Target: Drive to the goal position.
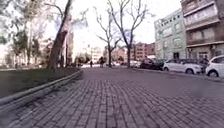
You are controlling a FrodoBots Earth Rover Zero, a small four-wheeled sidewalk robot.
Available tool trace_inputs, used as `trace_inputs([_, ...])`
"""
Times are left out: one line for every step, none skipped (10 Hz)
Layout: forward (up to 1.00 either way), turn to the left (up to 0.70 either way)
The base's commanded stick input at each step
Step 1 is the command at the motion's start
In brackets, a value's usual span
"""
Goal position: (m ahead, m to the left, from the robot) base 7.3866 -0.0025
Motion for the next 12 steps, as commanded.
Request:
trace_inputs([0.7,0.16])
trace_inputs([0.7,0.0])
trace_inputs([0.7,0.0])
trace_inputs([0.7,0.0])
trace_inputs([0.7,0.0])
trace_inputs([0.7,0.0])
trace_inputs([0.7,0.0])
trace_inputs([0.7,0.0])
trace_inputs([0.7,0.0])
trace_inputs([0.7,0.0])
trace_inputs([0.7,0.0])
trace_inputs([0.7,0.0])
